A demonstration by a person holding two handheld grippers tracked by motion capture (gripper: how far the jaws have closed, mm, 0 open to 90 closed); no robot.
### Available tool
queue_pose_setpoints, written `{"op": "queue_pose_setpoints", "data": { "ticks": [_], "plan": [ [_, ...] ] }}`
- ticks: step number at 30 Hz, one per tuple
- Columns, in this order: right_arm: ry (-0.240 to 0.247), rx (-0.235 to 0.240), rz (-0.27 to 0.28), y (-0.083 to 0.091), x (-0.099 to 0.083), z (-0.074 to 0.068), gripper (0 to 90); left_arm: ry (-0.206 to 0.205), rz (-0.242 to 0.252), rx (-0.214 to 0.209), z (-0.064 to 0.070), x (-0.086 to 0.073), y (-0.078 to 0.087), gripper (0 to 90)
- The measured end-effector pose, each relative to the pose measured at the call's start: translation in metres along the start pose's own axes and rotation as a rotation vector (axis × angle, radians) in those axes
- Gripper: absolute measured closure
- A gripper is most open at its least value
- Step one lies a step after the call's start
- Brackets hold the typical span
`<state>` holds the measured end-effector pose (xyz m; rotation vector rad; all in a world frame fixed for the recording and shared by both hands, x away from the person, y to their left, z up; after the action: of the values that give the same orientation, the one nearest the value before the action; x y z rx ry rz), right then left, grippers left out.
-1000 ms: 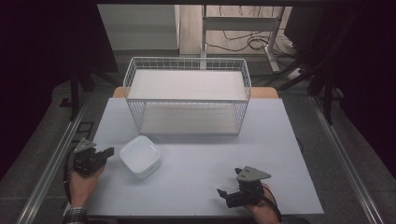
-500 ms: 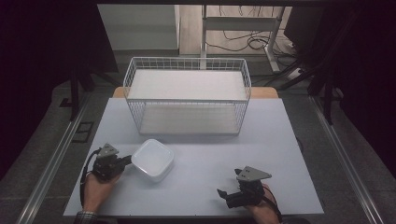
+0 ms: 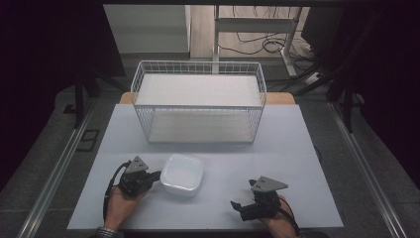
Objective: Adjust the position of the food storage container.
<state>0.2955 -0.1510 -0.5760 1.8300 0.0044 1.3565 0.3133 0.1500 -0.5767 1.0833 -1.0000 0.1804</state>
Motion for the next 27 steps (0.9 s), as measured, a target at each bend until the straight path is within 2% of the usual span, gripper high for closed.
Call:
{"op": "queue_pose_setpoints", "data": {
  "ticks": [4, 5, 6, 8, 14, 22, 25, 27],
  "plan": [
    [0.001, -0.002, 0.0, 0.0, 0.0, 0.0, 1.8, 0.004, 0.0, -0.031, 0.014, 0.004, -0.004, 89.8],
    [0.002, -0.002, -0.001, 0.0, 0.0, 0.0, 1.8, -0.004, -0.002, -0.039, 0.021, 0.005, -0.006, 89.8],
    [0.002, -0.002, -0.001, 0.0, 0.0, 0.0, 1.8, -0.004, -0.002, -0.039, 0.021, 0.005, -0.006, 89.8],
    [0.001, -0.002, -0.001, 0.001, 0.0, 0.0, 1.8, -0.012, -0.004, -0.054, 0.031, 0.007, -0.009, 89.8],
    [0.002, -0.001, -0.006, 0.0, -0.001, 0.0, 1.8, -0.039, -0.006, -0.063, 0.047, 0.014, -0.02, 89.3],
    [0.004, 0.003, -0.008, -0.002, -0.001, -0.001, 1.8, -0.032, 0.014, -0.027, 0.045, 0.028, -0.037, 88.8],
    [0.008, 0.007, -0.015, -0.002, -0.002, -0.002, 1.8, -0.03, 0.007, -0.023, 0.041, 0.026, -0.037, 86.9],
    [0.014, 0.007, -0.016, -0.001, -0.002, -0.002, 1.8, -0.013, 0.002, -0.024, 0.037, 0.023, -0.034, 83.1]
  ]
}}
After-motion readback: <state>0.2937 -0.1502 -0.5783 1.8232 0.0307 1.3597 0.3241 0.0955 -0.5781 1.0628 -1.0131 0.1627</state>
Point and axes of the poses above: each handheld gripper's, and its own axes: y roughly backward along the jaws, x roughly out of its top, z roughly to its right, the point moved 9 cm from there along -y, roughly forward along the jaws, and after that the axes turned 2 degrees about x, right-handed, at the moved point
